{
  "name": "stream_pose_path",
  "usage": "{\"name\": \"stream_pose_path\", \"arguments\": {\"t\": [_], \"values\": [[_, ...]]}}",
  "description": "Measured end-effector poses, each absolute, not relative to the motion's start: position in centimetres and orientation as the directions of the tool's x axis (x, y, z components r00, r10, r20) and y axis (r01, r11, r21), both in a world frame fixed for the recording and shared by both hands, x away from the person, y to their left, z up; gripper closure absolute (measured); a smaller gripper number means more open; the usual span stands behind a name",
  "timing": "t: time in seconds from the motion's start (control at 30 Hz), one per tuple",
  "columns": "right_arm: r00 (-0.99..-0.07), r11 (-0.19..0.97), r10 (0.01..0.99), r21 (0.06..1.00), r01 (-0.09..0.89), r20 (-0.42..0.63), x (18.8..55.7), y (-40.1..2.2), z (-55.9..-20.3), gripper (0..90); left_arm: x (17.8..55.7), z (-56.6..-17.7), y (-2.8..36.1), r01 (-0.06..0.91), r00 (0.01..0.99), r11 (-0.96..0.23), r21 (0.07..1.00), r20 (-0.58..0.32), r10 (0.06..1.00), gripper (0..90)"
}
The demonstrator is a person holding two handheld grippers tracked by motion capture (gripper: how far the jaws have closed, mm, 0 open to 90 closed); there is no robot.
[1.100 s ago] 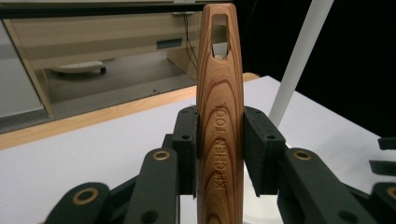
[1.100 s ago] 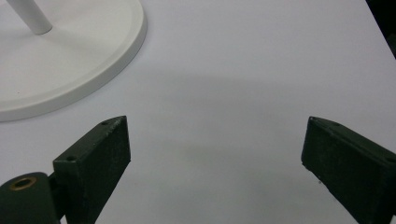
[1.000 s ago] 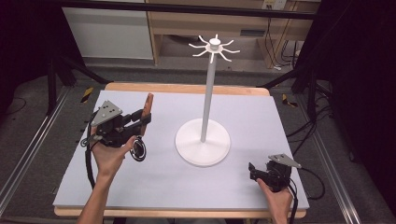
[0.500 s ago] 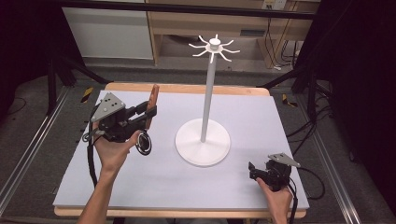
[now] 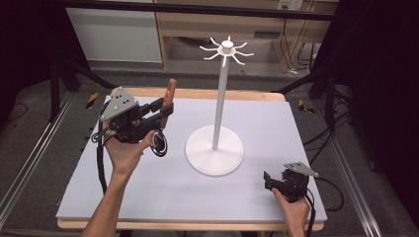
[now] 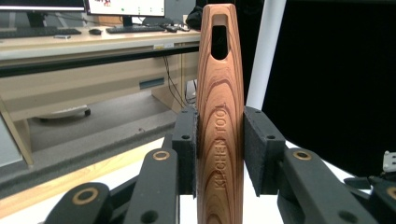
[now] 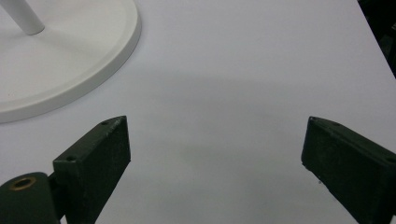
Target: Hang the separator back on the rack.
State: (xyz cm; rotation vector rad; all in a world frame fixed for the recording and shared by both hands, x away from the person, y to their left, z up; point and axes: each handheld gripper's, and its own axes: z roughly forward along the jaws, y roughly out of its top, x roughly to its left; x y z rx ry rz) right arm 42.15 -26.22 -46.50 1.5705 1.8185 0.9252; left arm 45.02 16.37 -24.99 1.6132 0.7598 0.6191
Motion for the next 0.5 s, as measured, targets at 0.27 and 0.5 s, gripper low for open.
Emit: {"name": "stream_pose_path", "arguments": {"t": [0.27, 0.5], "values": [[-0.156, 0.073, 0.987, 0.796, 0.601, 0.028, 42.1, -26.2, -46.5, 8.5, 44.9, -23.5, 15.7, 0.107, 0.661, -0.092, 0.99, -0.002, 0.75, 67.4], [-0.159, 0.076, 0.987, 0.796, 0.6, 0.025, 42.2, -26.2, -46.5, 8.5, 45.0, -22.5, 15.2, 0.095, 0.671, -0.084, 0.992, -0.001, 0.741, 67.4]]}}
